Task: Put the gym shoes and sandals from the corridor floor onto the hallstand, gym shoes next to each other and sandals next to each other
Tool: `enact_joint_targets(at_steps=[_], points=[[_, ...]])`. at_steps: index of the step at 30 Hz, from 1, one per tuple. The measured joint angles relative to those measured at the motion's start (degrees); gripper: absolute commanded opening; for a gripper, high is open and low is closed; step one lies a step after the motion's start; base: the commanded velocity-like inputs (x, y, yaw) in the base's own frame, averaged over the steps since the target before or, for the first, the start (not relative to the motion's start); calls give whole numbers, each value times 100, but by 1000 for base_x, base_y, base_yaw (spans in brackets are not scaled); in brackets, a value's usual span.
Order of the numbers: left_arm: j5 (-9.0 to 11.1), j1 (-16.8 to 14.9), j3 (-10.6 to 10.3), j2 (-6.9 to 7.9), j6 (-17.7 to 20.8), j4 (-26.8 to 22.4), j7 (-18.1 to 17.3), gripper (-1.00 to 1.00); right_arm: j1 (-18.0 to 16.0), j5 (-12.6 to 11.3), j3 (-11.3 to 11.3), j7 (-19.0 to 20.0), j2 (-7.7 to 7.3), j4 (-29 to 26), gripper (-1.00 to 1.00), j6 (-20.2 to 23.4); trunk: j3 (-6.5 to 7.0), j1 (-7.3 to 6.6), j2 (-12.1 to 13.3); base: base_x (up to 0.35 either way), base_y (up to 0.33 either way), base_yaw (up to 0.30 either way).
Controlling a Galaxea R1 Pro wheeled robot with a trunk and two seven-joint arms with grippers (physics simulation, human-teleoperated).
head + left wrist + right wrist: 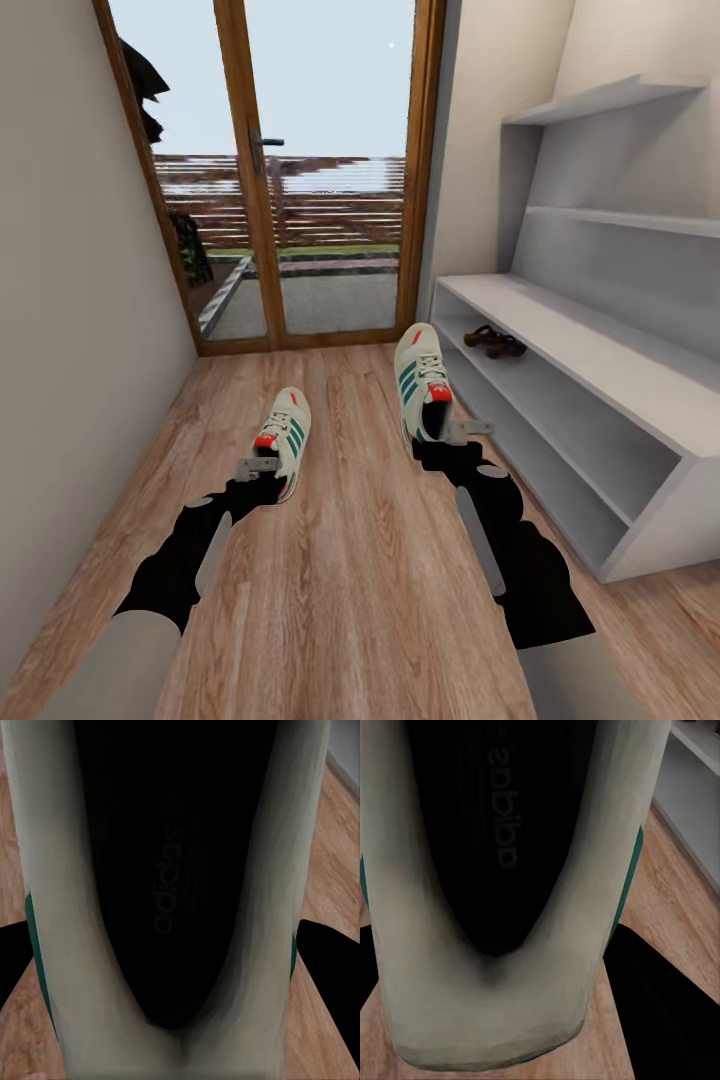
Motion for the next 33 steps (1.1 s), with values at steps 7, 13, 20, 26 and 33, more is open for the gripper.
enact_joint_targets(at_steps=[7,13,20,26,33], points=[[0,-1,-1,0,-2,2,0,-100,1,0,-1,0,-1,-2,-100,-1,0,0,0,346,0,-162],[0,-2,0,1,0,2,0,-100,1,0,-1,0,-1,-1,-100,-2,0,0,0,329,74,-274],[0,-2,0,-1,1,1,0,-100,1,0,-1,0,-1,-1,-100,-2,0,1,0,291,198,-277],[0,-2,0,1,1,1,0,-100,1,0,-1,0,-1,-1,-100,-2,0,1,0,291,185,-277],[0,-2,0,-1,1,1,0,-100,2,0,-1,0,-1,-1,-100,-2,0,1,0,285,213,-277]])
